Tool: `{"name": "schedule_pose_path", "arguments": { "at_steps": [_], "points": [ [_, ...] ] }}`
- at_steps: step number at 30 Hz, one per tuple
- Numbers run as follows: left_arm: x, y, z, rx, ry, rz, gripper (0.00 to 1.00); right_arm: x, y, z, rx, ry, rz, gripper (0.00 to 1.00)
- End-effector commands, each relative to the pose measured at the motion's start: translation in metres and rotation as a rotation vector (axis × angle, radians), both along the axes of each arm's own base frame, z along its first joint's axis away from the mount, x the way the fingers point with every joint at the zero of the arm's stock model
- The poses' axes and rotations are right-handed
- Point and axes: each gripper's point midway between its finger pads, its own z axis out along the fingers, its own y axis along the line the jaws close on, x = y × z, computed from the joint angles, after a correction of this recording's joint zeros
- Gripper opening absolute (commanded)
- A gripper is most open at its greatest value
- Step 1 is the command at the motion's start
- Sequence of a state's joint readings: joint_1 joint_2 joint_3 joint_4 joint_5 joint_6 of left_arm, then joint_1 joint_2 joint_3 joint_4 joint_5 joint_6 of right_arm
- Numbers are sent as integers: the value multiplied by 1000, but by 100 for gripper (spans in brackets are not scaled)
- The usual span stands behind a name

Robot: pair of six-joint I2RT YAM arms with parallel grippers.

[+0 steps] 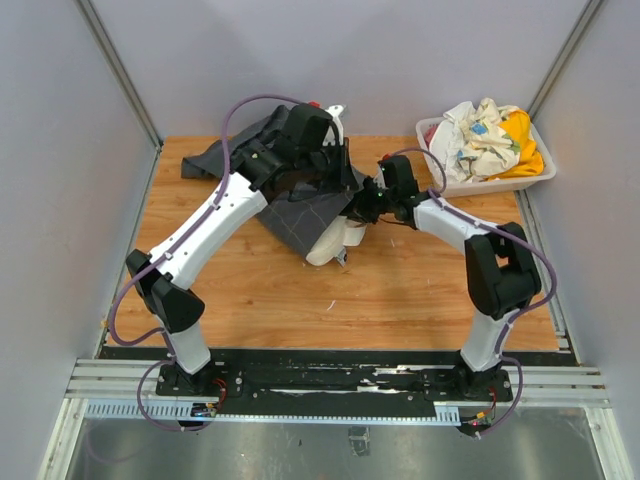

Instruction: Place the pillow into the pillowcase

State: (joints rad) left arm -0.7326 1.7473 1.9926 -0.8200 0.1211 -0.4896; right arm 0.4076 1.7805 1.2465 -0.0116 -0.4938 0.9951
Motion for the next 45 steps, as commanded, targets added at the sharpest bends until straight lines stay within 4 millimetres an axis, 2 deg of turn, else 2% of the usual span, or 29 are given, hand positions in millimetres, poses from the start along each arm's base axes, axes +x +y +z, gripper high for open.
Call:
{"name": "schedule_pose_path", "arguments": {
  "at_steps": [1, 4, 7, 11, 13, 14, 16, 18, 21, 25, 31, 34, 35, 38, 39, 42, 45],
  "points": [
    [-62, -29, 77, -255, -23, -217, 0, 25, 25, -6, 12, -68, -16, 1],
    [-62, -28, 67, -240, -14, -214, 0, 24, 36, -16, 41, -32, 1, 1],
    [-60, -26, 47, -214, 5, -199, 0, 18, 44, -8, 99, -34, 9, 1],
    [-58, -26, 25, -190, 32, -189, 0, 9, 47, 26, 175, -117, 35, 1],
    [-60, -29, 23, -200, 45, -198, 0, 11, 49, 49, 202, -162, 45, 1],
    [-61, -32, 25, -215, 52, -210, 0, 13, 51, 55, 205, -162, 50, 1],
    [-62, -36, 33, -241, 48, -227, 0, 17, 55, 56, 214, -162, 67, 1],
    [-57, -36, 36, -225, 26, -220, 0, 19, 61, 47, 223, -154, 90, 1],
    [-44, -28, 16, -161, 29, -181, 0, 14, 62, 25, 222, -125, 112, 1],
    [-27, -10, -25, -112, 71, -109, 0, -4, 44, 3, 178, -34, 85, 1],
    [3, 16, -71, -22, 112, -17, 0, -24, 7, -21, 123, 85, 21, 1],
    [12, 27, -92, 69, 118, 20, 0, -34, -7, -31, 7, 44, 64, 2],
    [13, 28, -96, 84, 123, 23, 0, -38, -11, -33, -23, 47, 74, 5],
    [15, 26, -102, 84, 139, 22, 0, -43, -21, -37, -71, 44, 89, 38],
    [16, 24, -103, 83, 143, 23, 0, -44, -26, -36, -79, 33, 88, 42],
    [22, 21, -97, 70, 140, 29, 0, -48, -44, -30, -116, -9, 69, 44],
    [27, 18, -91, 50, 145, 35, 0, -53, -72, -20, -171, -44, 27, 45]
  ]
}}
